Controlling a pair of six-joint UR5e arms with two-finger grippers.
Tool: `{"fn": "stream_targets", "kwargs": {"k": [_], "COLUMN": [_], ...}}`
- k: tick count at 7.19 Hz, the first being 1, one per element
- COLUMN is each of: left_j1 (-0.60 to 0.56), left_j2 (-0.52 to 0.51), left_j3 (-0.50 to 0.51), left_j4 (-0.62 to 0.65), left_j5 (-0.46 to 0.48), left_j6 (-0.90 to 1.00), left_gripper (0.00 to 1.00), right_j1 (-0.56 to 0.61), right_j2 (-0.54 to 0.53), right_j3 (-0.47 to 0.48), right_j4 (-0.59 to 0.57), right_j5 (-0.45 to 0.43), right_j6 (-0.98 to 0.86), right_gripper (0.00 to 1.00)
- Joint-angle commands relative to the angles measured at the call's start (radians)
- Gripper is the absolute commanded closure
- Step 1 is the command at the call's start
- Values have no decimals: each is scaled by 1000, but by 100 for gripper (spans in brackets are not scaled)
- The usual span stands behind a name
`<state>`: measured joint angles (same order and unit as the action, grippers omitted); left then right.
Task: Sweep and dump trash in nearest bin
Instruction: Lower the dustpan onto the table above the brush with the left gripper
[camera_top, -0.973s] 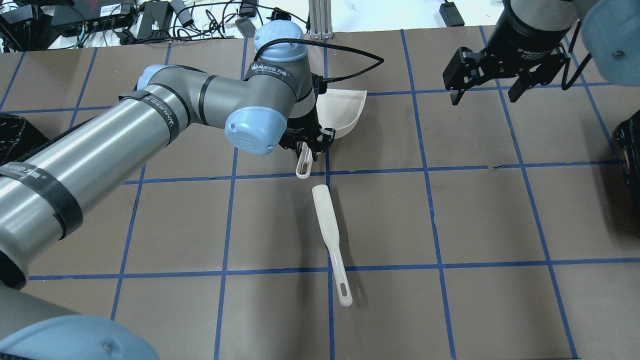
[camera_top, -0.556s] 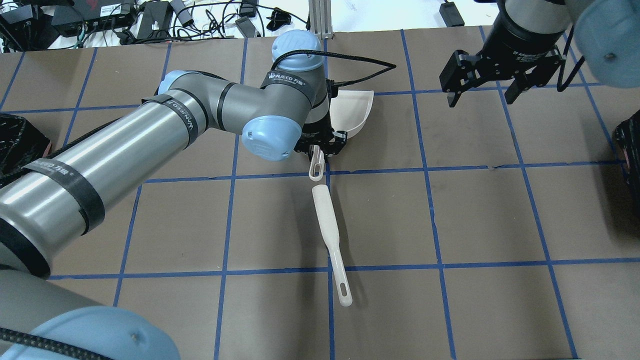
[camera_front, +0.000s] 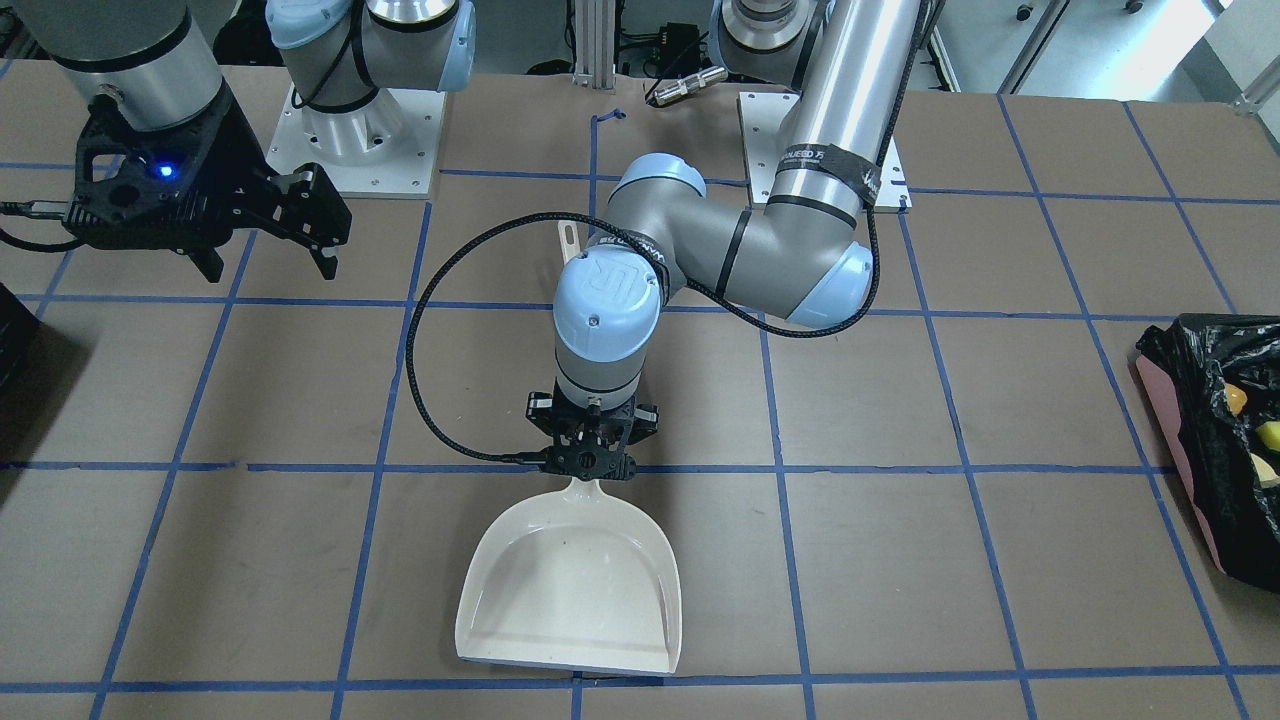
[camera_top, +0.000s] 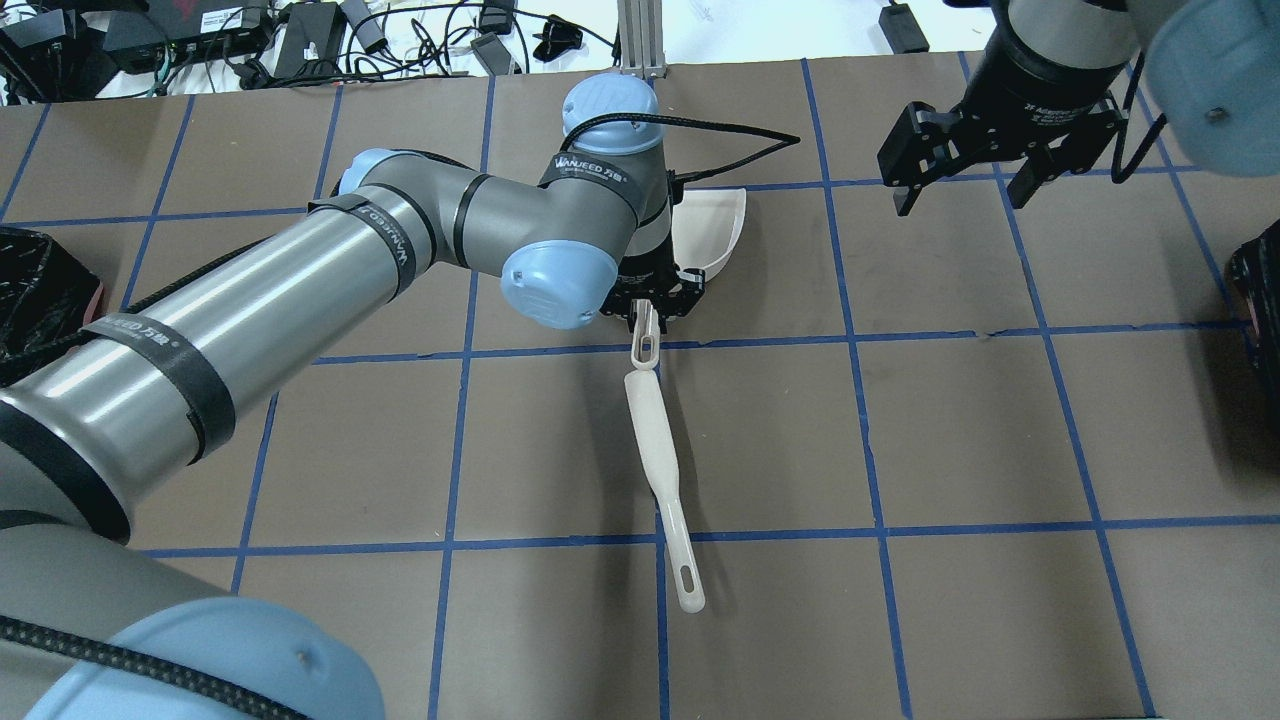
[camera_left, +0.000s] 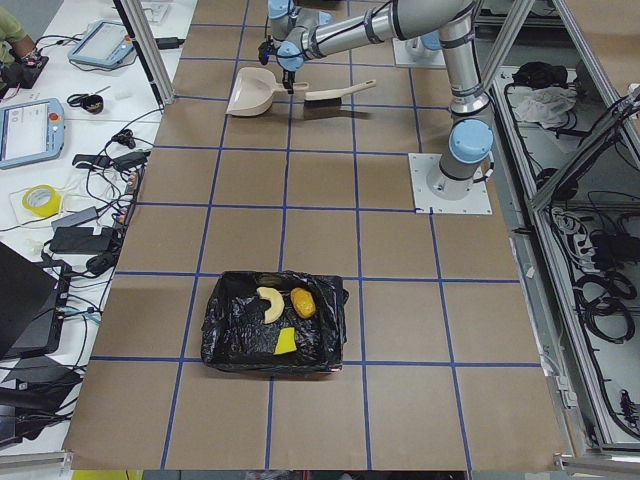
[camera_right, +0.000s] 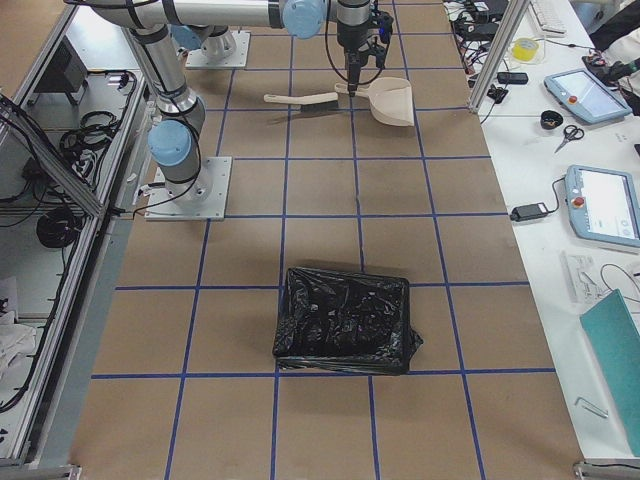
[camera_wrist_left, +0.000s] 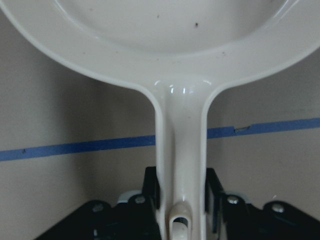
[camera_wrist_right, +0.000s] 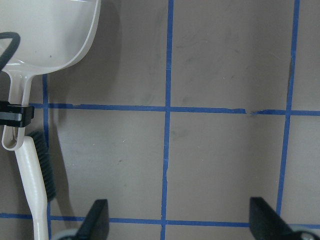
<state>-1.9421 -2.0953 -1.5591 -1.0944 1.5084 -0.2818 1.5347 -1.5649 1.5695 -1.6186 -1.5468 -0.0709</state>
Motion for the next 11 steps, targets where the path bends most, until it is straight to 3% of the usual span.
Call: {"fn": "stream_targets", "kwargs": {"k": [1, 2, 3, 4, 5, 7, 10, 11], "left_j1": [-11, -12, -12, -12, -14, -5, 103, 144], "left_j2": [-9, -12, -14, -12, -2, 49, 173, 205], "left_j3": [1, 1, 1, -1, 1, 8, 65, 63], "left_j4": [13, 14, 27, 27, 25, 18, -53, -61], "left_j5": [0, 0, 0, 0, -11, -14, -25, -145], "left_j6": [-10, -8, -10, -13, -13, -13, -7, -10], "left_gripper": [100, 100, 86, 21, 0, 0, 0, 0], "right_j1": [-1, -1, -1, -1, -1, -1, -1, -1], "right_j2": [5, 6, 6, 6, 6, 6, 5, 5], "right_j3": [0, 0, 0, 0, 0, 0, -2, -2], "right_j4": [-1, -3, -7, -7, -7, -7, -6, -6], "right_j5": [-1, 1, 1, 1, 1, 1, 1, 2], "right_j6": [-6, -6, -7, -7, -7, -7, -6, -6], "right_gripper": [0, 0, 0, 0, 0, 0, 0, 0]}}
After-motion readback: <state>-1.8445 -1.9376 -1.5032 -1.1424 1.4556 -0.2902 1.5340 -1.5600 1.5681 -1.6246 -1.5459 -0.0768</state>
